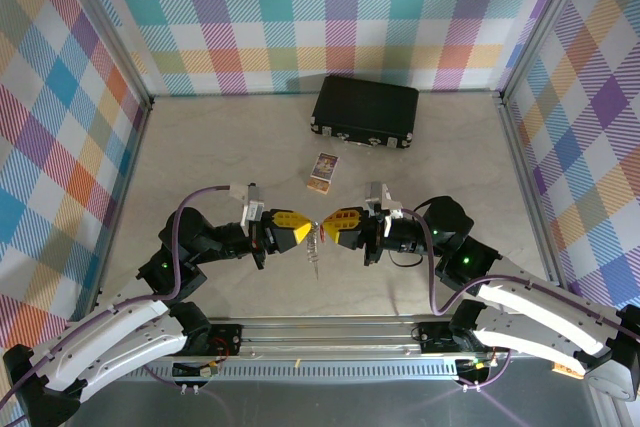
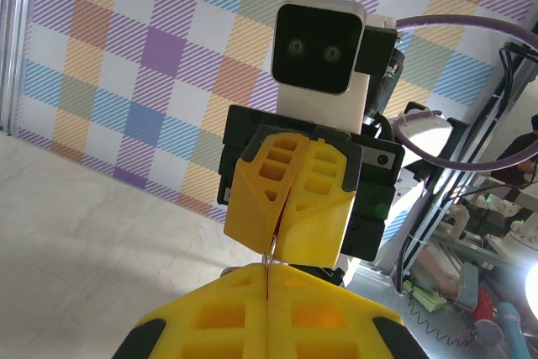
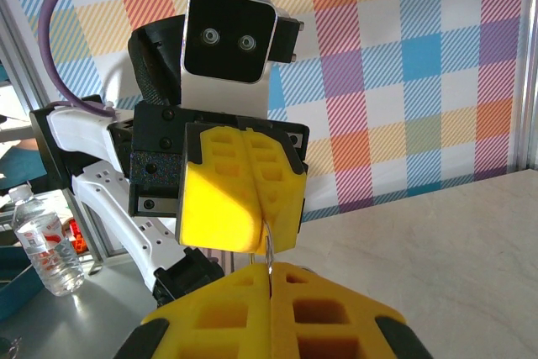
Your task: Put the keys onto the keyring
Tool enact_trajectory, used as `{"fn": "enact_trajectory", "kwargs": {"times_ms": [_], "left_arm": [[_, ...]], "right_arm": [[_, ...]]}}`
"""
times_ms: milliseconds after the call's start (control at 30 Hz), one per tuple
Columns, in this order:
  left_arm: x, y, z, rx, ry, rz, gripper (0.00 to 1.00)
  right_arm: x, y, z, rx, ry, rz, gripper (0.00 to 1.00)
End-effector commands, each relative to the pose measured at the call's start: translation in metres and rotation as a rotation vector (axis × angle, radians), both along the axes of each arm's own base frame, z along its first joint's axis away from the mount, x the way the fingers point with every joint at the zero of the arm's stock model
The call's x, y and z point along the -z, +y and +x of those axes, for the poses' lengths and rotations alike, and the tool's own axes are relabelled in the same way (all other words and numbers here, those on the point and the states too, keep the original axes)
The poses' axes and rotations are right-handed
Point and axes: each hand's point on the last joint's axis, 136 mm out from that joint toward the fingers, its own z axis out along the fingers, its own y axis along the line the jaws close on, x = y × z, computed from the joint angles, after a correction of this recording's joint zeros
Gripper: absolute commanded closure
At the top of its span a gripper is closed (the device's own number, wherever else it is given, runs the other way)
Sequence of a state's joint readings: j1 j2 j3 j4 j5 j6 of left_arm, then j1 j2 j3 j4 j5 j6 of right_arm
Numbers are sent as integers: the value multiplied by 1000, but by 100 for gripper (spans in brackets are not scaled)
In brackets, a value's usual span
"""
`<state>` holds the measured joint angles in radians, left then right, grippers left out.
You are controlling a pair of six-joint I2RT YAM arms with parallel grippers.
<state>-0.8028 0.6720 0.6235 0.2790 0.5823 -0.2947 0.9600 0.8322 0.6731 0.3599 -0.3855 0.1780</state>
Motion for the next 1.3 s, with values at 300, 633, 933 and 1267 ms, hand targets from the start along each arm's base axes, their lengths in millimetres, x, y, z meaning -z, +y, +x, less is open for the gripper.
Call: {"fn": "enact_trajectory", "kwargs": {"times_ms": [300,633,933,1267], "left_arm": [[-12,3,-7,12,-50,-33,100],[-13,2,-7,12,-50,-34,100],[-12,3,-7,12,-51,-34,100],[-13,4,-8,12,-51,-34,100]], "right_arm": [[-10,0,-2,-4,-28,41,100],[-9,1,-2,-8,-26,43,100],[-8,3,-1,-10,-23,44,100],[-6,5,0,-13,-18,39,100]]}}
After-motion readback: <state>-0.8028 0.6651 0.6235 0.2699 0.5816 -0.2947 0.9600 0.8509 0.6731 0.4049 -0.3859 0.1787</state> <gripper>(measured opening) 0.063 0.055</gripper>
